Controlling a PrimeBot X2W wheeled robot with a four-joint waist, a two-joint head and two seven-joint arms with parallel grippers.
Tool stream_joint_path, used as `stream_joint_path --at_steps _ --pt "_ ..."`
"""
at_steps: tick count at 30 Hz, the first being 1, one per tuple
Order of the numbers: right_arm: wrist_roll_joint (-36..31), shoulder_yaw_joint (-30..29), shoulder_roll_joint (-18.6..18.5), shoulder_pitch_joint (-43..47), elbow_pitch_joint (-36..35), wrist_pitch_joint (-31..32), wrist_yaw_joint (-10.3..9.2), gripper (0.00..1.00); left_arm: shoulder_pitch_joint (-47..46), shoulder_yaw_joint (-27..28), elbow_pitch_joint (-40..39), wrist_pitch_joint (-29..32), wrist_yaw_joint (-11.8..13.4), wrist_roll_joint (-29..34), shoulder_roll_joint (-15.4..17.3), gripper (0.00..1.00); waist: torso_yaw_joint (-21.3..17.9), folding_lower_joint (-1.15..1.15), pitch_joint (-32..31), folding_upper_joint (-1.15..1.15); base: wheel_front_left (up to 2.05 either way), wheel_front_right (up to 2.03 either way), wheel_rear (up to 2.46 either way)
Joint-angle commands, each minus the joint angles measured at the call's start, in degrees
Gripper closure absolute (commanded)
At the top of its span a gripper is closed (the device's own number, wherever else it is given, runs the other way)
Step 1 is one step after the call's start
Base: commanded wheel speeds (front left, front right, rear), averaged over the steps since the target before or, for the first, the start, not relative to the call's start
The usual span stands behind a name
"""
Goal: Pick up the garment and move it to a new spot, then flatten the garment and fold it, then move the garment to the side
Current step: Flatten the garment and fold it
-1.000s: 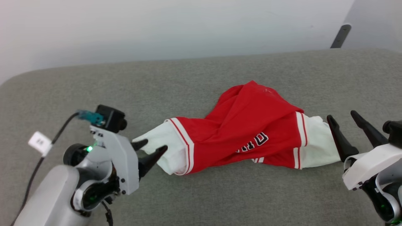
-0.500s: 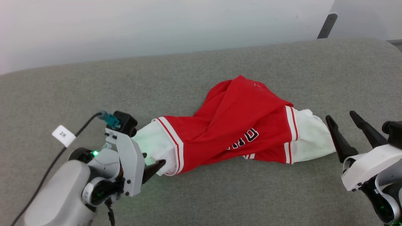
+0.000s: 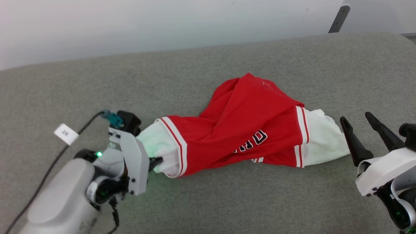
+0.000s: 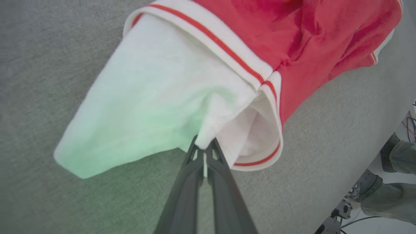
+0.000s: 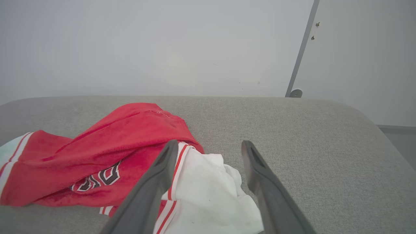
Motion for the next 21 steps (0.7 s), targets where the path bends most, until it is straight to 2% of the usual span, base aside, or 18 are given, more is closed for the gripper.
stream_joint_path --at_steps 1,7,14,21 --pt "-0.59 -0.34 0.04 0.11 -0.25 0.10 -0.04 0.00 -1.12 0.27 -0.08 0.15 -0.17 -0.67 0.43 1.00 0.15 0.00 0.00 0.00 0.00 0.00 0.00" --pt "-0.52 -0.99 0.31 0.37 -0.72 0.48 -0.04 0.00 -5.25 2.60 -0.87 -0.18 0.32 -1.14 1.72 1.00 0.39 0.00 0.66 0.00 0.00 0.00 0.00" --pt "-0.29 -0.39 0.79 -0.83 -1.15 0.95 -0.04 0.00 -12.23 4.47 -0.48 -0.66 1.12 -0.80 1.27 1.00 -0.31 0.00 2.77 0.00 0.00 0.00 0.00" --pt "0.48 0.49 0.69 -1.85 -0.60 0.68 -0.04 0.00 -17.88 3.39 4.72 -6.52 0.26 1.82 -0.75 1.00 -1.15 0.00 4.69 0.00 0.00 0.00 0.00"
